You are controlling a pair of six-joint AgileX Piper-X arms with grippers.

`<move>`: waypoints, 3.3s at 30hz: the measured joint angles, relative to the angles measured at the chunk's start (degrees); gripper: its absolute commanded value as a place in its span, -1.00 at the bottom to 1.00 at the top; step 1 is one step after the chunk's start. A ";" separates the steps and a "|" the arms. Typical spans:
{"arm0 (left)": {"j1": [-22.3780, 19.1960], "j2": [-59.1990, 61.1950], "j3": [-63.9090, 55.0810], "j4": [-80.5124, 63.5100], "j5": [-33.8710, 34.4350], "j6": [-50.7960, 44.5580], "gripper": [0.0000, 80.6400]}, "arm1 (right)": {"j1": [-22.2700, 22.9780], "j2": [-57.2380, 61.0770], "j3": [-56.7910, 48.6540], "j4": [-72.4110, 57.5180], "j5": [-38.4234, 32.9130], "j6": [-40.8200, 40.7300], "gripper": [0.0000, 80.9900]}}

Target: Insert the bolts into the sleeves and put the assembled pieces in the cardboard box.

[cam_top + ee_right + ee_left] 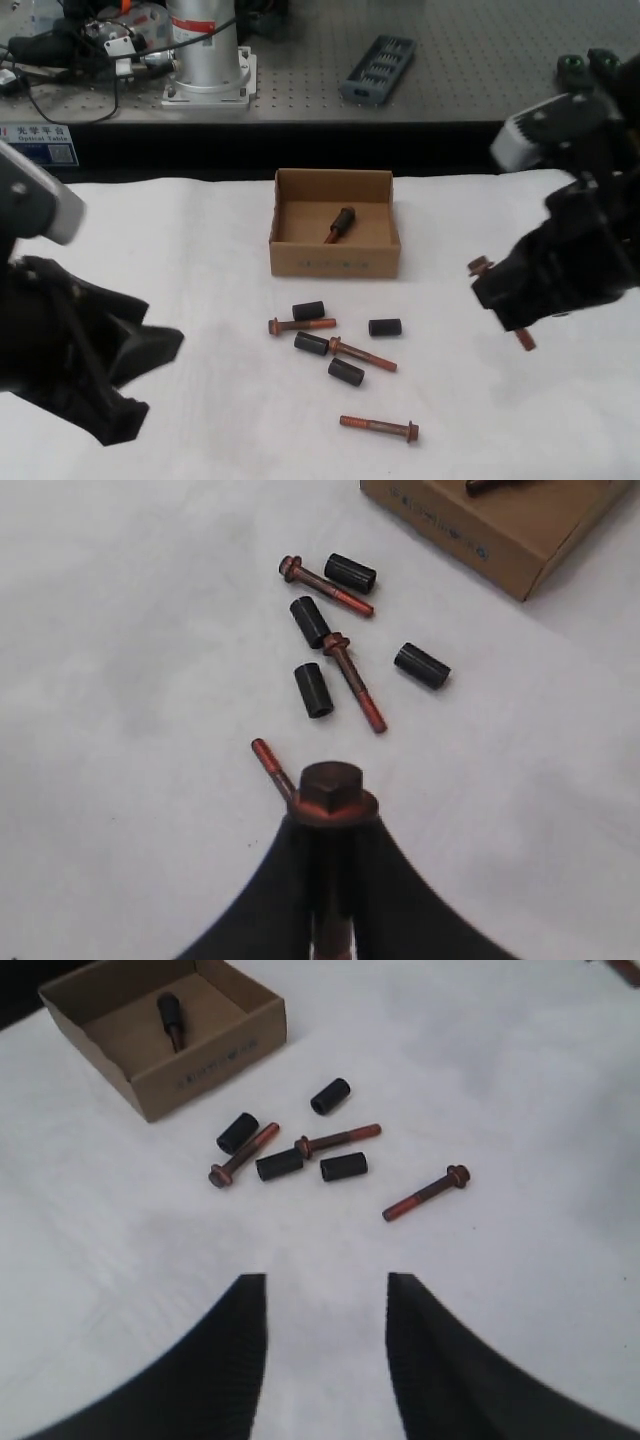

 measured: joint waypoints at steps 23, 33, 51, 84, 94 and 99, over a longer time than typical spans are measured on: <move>-6.31 38.26 -8.61 -21.27 2.60 37.17 -0.18 | 0.00 -12.09 0.00 12.58 -0.16 1.44 -0.93; -6.90 50.79 -17.20 -21.29 1.06 46.48 -0.21 | 0.00 -12.09 0.00 12.66 -0.16 0.16 -0.93; -6.59 55.85 -20.54 -22.43 0.78 47.01 -0.21 | 0.00 -12.09 0.00 12.66 -0.16 -1.03 -0.93; -3.88 59.04 -20.68 -24.95 8.13 46.90 -0.32 | 0.00 -12.09 0.00 11.83 -0.16 -1.03 -0.93; -3.88 61.71 -23.11 -25.76 8.13 46.90 -0.32 | 0.00 -12.09 0.00 11.83 -0.16 -1.03 -0.93; -3.88 63.11 -24.72 -25.57 8.42 46.17 -0.32 | 0.00 -12.09 0.00 11.83 -0.16 -1.03 -0.93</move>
